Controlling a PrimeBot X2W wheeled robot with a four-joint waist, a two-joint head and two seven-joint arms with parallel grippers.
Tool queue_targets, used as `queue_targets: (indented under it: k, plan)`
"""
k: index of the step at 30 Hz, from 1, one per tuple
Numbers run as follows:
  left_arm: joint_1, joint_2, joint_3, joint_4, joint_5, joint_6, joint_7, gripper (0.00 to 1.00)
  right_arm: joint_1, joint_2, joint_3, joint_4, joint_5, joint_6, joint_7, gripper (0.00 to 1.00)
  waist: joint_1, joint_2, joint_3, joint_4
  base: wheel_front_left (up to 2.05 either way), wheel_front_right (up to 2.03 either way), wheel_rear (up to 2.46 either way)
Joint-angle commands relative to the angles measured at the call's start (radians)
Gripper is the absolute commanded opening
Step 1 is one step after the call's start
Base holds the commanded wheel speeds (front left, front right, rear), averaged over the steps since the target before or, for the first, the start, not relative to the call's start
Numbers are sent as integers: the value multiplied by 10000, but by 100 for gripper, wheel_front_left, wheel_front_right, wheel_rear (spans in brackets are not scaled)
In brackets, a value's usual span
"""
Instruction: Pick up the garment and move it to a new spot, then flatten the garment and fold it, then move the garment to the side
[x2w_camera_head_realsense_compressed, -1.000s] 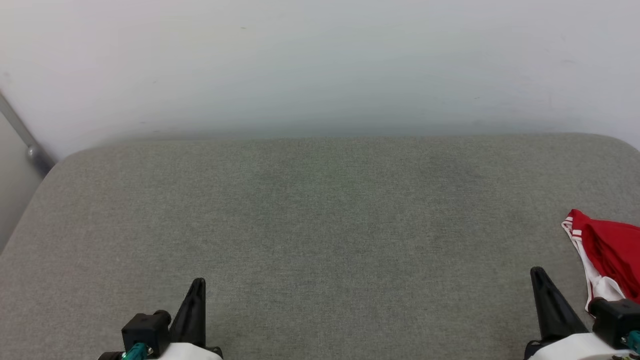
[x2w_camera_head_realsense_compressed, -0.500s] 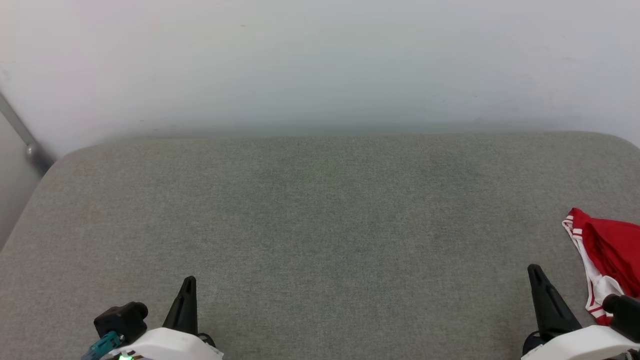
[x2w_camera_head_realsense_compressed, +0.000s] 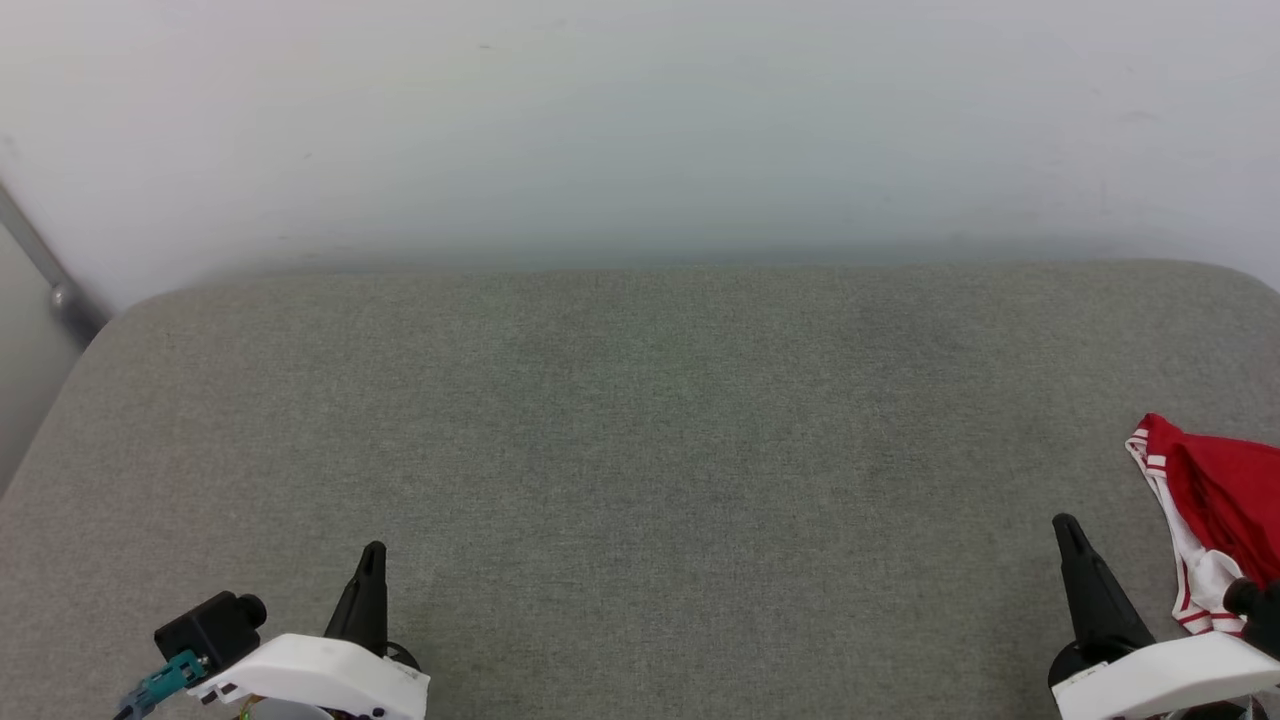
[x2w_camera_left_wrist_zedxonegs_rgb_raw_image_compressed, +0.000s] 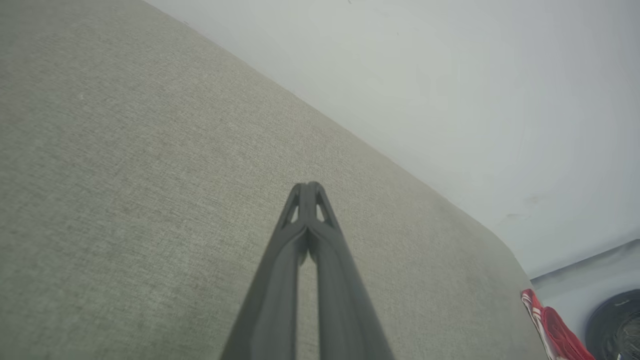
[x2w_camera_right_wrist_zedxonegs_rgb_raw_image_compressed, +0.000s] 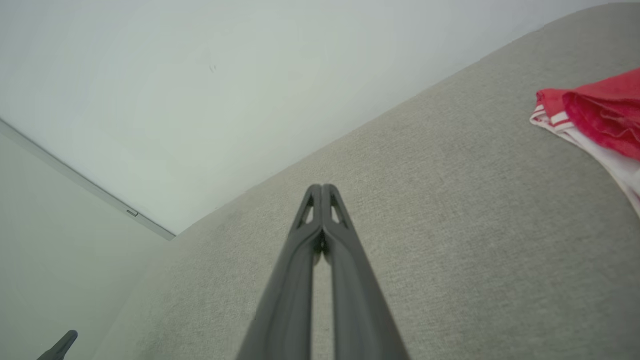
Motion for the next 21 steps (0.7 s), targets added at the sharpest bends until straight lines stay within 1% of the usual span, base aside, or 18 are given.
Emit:
queue_targets:
  k: [1,21]
  plan:
    - [-289,15,136,-91,-191,-61,48,0,-306,-57,-17,-55,278,1,15,0,0,0,2,1,0,0,0]
    - [-536,-444,932,84,-2287,-641,702,0,-792,-66,-70,556,3002,0,201,0,0,0,77,14,0,0,0]
